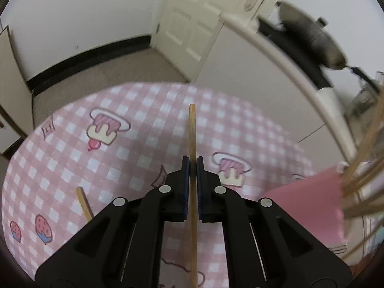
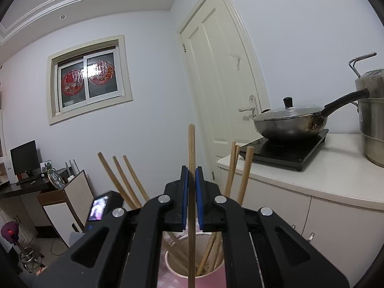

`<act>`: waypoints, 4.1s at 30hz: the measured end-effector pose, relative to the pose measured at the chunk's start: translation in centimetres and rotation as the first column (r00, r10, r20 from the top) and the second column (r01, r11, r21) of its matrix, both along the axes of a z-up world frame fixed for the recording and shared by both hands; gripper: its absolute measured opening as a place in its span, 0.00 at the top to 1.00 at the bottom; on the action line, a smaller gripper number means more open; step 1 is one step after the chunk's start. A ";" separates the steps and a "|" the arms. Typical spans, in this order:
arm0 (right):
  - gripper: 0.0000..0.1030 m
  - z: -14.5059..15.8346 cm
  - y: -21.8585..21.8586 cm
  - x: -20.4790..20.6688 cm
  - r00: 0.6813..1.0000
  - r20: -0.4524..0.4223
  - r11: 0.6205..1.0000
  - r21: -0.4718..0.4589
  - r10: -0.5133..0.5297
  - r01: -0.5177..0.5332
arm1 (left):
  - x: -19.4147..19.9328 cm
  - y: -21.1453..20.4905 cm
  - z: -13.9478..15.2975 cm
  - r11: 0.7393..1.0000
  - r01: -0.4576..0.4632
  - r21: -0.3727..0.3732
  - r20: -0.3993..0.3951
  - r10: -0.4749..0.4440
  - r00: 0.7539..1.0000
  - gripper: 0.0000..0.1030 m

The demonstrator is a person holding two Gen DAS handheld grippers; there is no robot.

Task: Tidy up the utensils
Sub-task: 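Lower both chopsticks into the pink cup and open both grippers, then move both open grippers back down to the remaining chopsticks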

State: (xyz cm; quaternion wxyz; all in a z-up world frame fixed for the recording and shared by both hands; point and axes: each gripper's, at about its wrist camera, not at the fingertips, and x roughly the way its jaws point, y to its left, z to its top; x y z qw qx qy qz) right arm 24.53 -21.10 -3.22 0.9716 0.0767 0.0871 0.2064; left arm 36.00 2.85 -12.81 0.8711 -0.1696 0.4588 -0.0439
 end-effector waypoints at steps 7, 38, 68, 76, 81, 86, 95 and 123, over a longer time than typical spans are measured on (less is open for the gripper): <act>0.95 0.6 0.6 -1.1 1.000 0.005 1.000 -0.011 -0.004 0.004 | -4.2 0.0 5.1 0.997 0.062 -0.048 0.233 -0.049 0.971 0.95; 0.95 5.1 1.1 -4.3 0.984 0.163 0.997 0.006 -0.077 0.077 | -17.5 -8.3 17.5 0.982 0.146 0.119 0.847 -0.177 0.500 0.95; 0.95 2.5 -0.8 0.6 0.966 0.210 0.987 0.078 -0.151 0.138 | -9.5 -9.0 13.5 0.999 0.035 0.038 0.843 -0.051 0.535 0.94; 0.95 0.6 -0.6 -0.5 0.975 0.176 0.991 0.033 -0.132 0.128 | -10.0 -9.0 12.3 0.996 0.067 0.055 0.820 -0.083 0.567 0.94; 0.95 -0.6 -0.8 -1.1 0.982 0.142 0.992 0.040 -0.128 0.124 | -10.5 -8.9 11.2 0.995 0.084 0.063 0.795 -0.101 0.598 0.94; 0.95 -1.6 -0.6 -1.7 0.985 0.108 0.991 0.030 -0.131 0.129 | -11.0 -9.1 10.3 0.990 0.112 0.091 0.774 -0.141 0.618 0.94; 0.93 -1.8 -0.7 -2.8 0.985 0.079 0.988 0.042 -0.151 0.148 | -12.0 -8.8 9.6 0.984 0.148 0.095 0.748 -0.169 0.641 0.94; 0.77 -2.1 -0.3 -8.1 0.988 0.001 0.988 0.008 -0.151 0.151 | -18.4 -3.1 9.8 0.993 0.106 0.054 0.708 -0.113 0.697 0.41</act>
